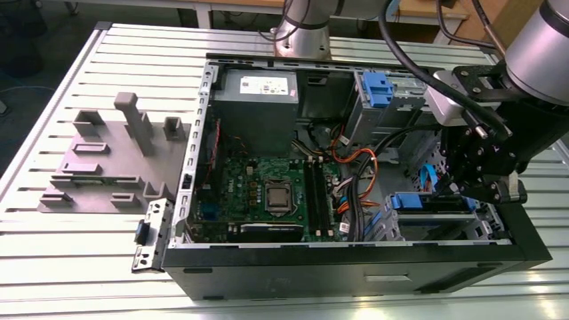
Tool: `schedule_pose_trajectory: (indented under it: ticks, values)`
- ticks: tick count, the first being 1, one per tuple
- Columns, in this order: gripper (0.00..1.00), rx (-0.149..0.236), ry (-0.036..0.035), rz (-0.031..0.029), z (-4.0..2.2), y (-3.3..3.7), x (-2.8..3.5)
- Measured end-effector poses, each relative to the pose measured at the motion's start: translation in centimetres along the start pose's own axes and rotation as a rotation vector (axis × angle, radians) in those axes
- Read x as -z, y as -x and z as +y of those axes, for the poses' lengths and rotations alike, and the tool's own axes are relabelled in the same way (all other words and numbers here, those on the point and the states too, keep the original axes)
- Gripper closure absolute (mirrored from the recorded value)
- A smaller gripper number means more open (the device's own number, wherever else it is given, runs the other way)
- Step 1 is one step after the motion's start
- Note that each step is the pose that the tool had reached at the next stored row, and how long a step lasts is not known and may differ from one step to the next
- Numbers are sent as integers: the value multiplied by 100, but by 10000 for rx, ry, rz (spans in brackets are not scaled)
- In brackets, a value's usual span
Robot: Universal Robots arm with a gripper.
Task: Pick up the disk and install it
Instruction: 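Insert the second disk wire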
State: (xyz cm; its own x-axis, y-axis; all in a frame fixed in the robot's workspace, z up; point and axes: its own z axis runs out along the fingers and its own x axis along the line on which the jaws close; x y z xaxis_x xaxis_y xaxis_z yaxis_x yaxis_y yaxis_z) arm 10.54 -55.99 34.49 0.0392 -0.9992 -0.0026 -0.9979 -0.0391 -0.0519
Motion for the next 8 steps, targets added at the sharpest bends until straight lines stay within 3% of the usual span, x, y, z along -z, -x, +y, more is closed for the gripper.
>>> schedule_pose_trajectory:
  ticks: [8]
  values:
    - [89,-1,3,-17,0,0,0]
